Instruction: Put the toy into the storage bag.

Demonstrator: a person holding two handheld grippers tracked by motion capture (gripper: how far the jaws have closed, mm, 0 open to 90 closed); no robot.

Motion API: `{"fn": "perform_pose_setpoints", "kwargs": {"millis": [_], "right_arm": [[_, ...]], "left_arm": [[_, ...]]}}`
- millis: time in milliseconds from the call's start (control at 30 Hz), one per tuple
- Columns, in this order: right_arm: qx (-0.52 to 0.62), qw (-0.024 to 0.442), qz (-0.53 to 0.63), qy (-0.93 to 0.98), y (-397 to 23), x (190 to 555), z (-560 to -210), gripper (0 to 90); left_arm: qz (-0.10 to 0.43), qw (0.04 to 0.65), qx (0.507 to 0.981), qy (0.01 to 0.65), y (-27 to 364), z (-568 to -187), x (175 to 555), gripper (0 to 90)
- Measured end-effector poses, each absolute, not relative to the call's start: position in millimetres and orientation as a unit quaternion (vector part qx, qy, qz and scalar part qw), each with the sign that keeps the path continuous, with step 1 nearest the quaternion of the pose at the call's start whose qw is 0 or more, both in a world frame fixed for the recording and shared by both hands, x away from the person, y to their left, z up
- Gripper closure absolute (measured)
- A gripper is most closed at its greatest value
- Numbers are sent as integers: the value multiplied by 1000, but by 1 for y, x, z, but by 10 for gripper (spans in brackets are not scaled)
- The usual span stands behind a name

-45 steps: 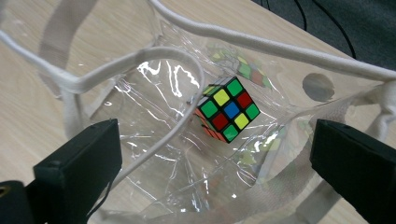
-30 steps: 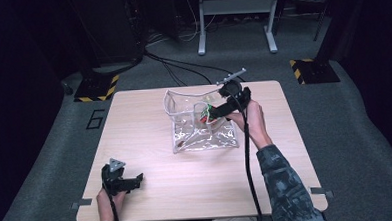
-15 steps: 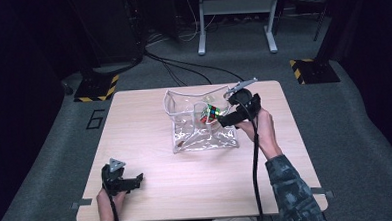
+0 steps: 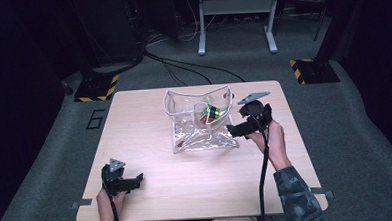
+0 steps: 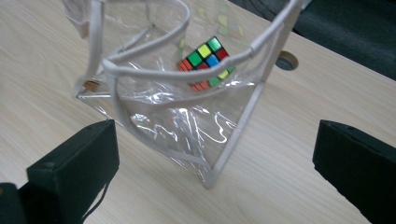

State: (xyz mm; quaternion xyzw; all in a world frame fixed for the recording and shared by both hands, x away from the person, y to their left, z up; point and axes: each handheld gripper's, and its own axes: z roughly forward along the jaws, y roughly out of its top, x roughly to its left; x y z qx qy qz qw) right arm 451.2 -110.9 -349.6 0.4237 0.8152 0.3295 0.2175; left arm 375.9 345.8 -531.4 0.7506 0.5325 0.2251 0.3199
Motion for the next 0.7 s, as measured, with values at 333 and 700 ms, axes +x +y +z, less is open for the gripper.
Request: {"fn": "perform_pose_setpoints", "kwargs": {"millis": [333, 700], "right_arm": [[441, 223, 322, 808, -130, 436, -370, 0], [470, 210, 310, 799, -151, 424, -405, 0]], "left_arm": [[225, 320, 751, 533, 346, -531, 376, 26], [226, 319, 752, 531, 346, -531, 376, 25]]}}
